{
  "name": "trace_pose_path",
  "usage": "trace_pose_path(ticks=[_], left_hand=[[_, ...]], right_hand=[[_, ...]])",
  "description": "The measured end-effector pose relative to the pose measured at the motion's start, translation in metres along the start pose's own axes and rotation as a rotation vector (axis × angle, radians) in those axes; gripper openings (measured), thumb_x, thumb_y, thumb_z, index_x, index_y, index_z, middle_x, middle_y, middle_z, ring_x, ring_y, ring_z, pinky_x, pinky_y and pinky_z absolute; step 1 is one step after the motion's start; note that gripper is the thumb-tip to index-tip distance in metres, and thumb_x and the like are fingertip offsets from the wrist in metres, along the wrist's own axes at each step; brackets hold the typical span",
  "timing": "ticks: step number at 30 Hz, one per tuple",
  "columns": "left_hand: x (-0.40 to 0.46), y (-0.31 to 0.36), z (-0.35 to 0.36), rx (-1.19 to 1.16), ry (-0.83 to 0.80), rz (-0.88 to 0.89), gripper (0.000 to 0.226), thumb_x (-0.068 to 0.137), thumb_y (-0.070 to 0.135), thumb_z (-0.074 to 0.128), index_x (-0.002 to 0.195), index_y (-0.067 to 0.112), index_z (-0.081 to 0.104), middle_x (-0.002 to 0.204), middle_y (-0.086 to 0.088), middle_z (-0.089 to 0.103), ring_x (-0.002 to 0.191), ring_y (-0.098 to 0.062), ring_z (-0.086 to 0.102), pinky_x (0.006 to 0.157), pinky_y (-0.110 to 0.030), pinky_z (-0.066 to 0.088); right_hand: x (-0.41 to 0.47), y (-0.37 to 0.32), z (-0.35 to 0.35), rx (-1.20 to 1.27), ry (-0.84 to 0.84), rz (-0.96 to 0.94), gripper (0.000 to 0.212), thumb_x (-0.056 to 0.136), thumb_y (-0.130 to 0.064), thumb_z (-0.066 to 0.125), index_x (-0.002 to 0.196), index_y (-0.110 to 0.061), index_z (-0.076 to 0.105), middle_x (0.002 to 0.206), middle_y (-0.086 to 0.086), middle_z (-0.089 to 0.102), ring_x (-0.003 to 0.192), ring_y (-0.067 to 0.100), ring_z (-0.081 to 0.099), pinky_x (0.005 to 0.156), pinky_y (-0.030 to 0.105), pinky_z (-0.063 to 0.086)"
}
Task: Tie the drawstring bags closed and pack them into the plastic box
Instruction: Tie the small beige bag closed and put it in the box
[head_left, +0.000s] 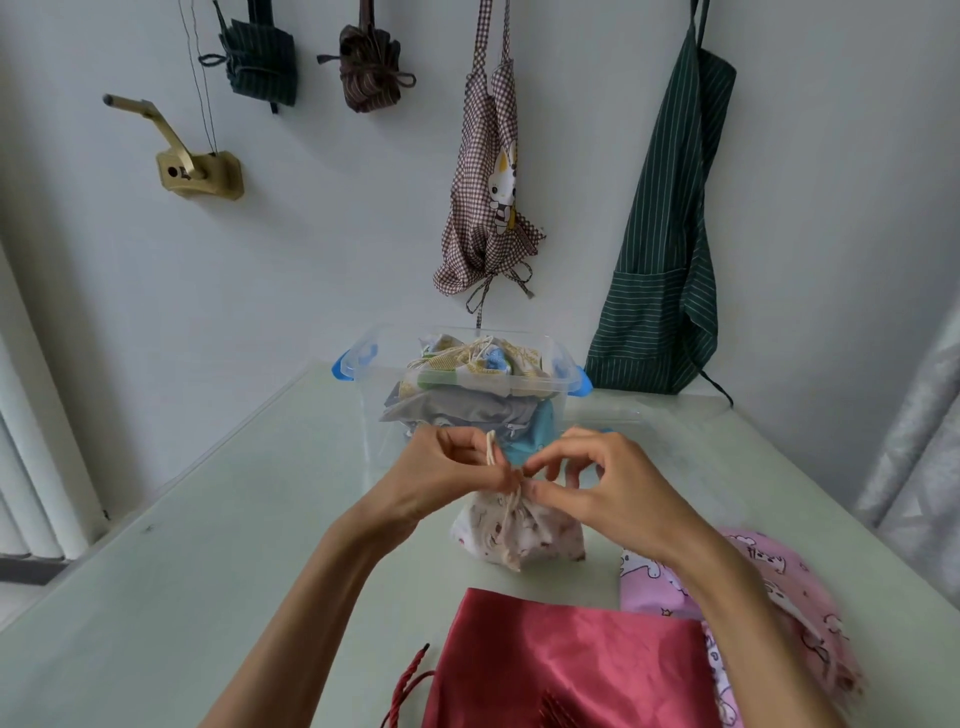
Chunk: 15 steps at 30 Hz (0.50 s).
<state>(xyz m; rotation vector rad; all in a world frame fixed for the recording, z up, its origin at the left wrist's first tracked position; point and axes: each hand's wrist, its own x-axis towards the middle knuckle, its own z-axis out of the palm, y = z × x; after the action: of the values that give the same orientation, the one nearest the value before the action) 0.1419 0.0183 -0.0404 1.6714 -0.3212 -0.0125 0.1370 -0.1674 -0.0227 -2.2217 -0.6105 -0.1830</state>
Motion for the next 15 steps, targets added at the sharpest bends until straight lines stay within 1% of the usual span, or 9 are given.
trace_pose_path(ticks=[2,4,6,7,9,10,12,13,15], left_hand=[[-0.002,0.003,0.003,0.026,0.053,0.046,0.012,0.070,-0.010,0.073,0.070,-0.001,0.065,0.068,-0.006,0.068,0.068,-0.012,0.066,0.070,-0.019,0.054],[-0.003,0.005,0.005,0.075,0.119,0.112,0.011,0.070,-0.012,0.071,0.071,-0.004,0.065,0.068,-0.008,0.068,0.067,-0.013,0.065,0.069,-0.019,0.055],[-0.004,0.004,0.005,0.116,0.192,0.176,0.012,0.070,-0.011,0.073,0.070,-0.001,0.066,0.070,-0.009,0.070,0.068,-0.014,0.067,0.068,-0.019,0.055],[-0.004,0.002,0.006,0.124,0.211,0.200,0.013,0.070,-0.009,0.074,0.070,0.002,0.068,0.071,-0.008,0.072,0.069,-0.015,0.069,0.068,-0.019,0.055],[-0.005,-0.001,0.007,0.128,0.226,0.223,0.013,0.071,-0.002,0.077,0.075,0.009,0.073,0.077,-0.006,0.075,0.073,-0.015,0.072,0.071,-0.022,0.056],[-0.004,-0.003,0.007,0.137,0.243,0.227,0.012,0.071,0.003,0.079,0.079,0.011,0.074,0.078,-0.005,0.076,0.075,-0.016,0.073,0.073,-0.025,0.058],[-0.003,-0.007,0.006,0.212,0.294,0.240,0.011,0.070,0.016,0.082,0.080,0.016,0.076,0.078,-0.001,0.075,0.074,-0.016,0.072,0.074,-0.032,0.059],[-0.003,-0.008,0.004,0.267,0.313,0.253,0.010,0.070,0.023,0.082,0.077,0.019,0.077,0.076,0.001,0.075,0.073,-0.017,0.071,0.073,-0.035,0.058],[-0.003,-0.009,0.005,0.336,0.331,0.274,0.011,0.068,0.031,0.083,0.073,0.024,0.076,0.072,0.004,0.073,0.070,-0.016,0.069,0.071,-0.038,0.055]], right_hand=[[0.001,0.000,0.003,0.019,0.040,0.001,0.016,0.064,-0.040,0.076,0.070,-0.027,0.071,0.071,-0.006,0.065,0.069,0.014,0.060,0.067,0.025,0.045],[0.001,0.000,0.006,0.049,0.039,0.008,0.022,0.057,-0.041,0.069,0.068,-0.023,0.069,0.069,-0.002,0.069,0.067,0.019,0.064,0.066,0.032,0.051],[0.001,0.001,0.009,0.094,0.018,0.010,0.016,0.060,-0.035,0.070,0.068,-0.021,0.069,0.068,0.001,0.070,0.067,0.025,0.066,0.068,0.038,0.053],[0.002,0.003,0.009,0.102,0.016,0.008,0.011,0.062,-0.031,0.072,0.067,-0.021,0.070,0.068,0.001,0.070,0.067,0.025,0.066,0.068,0.038,0.054],[0.002,0.006,0.007,0.101,0.023,0.016,0.006,0.067,-0.027,0.075,0.067,-0.022,0.071,0.068,-0.001,0.071,0.067,0.021,0.067,0.069,0.034,0.054],[0.002,0.008,0.005,0.111,0.017,0.030,0.006,0.071,-0.027,0.076,0.069,-0.022,0.073,0.070,-0.002,0.071,0.067,0.018,0.067,0.068,0.030,0.053],[0.002,0.009,0.002,0.182,-0.025,0.085,0.008,0.079,-0.028,0.072,0.080,-0.021,0.076,0.076,-0.003,0.074,0.067,0.009,0.067,0.061,0.017,0.049],[0.002,0.010,0.000,0.224,-0.041,0.127,0.012,0.084,-0.028,0.068,0.086,-0.020,0.076,0.079,-0.003,0.074,0.069,0.007,0.066,0.057,0.013,0.046],[0.002,0.013,0.000,0.287,-0.042,0.204,0.018,0.089,-0.029,0.061,0.097,-0.019,0.074,0.082,-0.005,0.072,0.071,0.006,0.063,0.053,0.014,0.043]])
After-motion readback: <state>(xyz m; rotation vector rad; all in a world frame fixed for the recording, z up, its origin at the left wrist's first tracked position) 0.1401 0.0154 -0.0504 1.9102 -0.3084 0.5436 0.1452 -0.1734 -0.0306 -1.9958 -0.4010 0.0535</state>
